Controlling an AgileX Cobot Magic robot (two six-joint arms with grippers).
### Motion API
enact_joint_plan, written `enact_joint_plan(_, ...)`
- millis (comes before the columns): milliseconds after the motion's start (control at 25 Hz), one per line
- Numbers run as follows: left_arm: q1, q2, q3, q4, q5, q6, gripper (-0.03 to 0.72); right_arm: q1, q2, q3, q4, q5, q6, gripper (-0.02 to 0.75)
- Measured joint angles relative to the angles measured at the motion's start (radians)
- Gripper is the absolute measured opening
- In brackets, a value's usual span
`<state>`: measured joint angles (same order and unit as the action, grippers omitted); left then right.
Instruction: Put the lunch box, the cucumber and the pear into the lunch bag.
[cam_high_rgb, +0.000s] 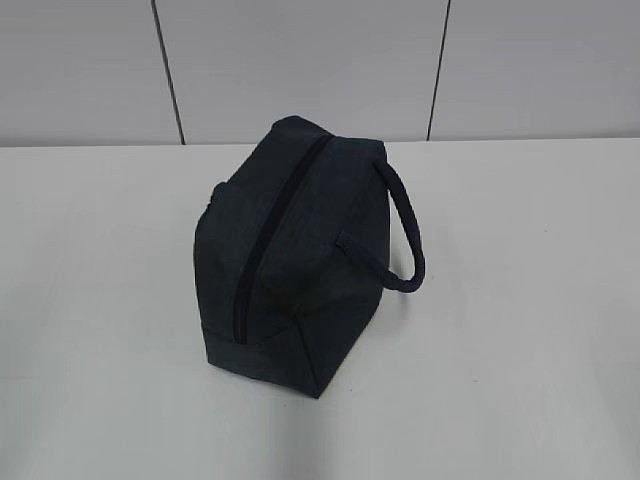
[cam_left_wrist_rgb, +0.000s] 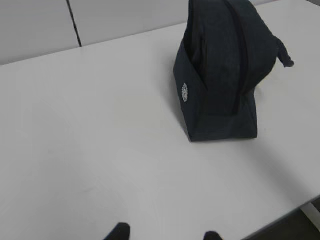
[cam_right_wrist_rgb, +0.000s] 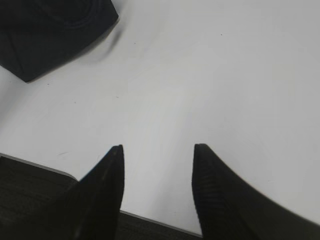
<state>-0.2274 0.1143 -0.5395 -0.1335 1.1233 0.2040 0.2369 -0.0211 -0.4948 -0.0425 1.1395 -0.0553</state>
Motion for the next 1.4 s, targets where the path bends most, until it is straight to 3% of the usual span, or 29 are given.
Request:
enact_joint_plan(240,0.124,-0.112,0.000,0.000,0.004,0.000,0.276,0.000,0.000,0.000,-0.002,0.002,0.000,0.351)
enact_joint_plan(360,0.153,-0.126,0.000,-0.001,0.005,0.000,0.276,0.000,0.000,0.000,-0.002,0.002,0.000,0.351)
enact_joint_plan(520,0.156,-0.129,0.000,-0.001,0.002,0.000,0.276,-0.031,0.000,0.000,-0.002,0.002,0.000,0.351)
enact_joint_plan(760,0.156,-0.129,0.000,-0.010,0.002,0.000,0.276,-0.169,0.000,0.000,-0.002,0.002,0.002,0.351)
enact_joint_plan(1400,0.182,-0.129,0.000,-0.019,0.002,0.000,0.276,-0.184,0.000,0.000,-0.002,0.002,0.002,0.351)
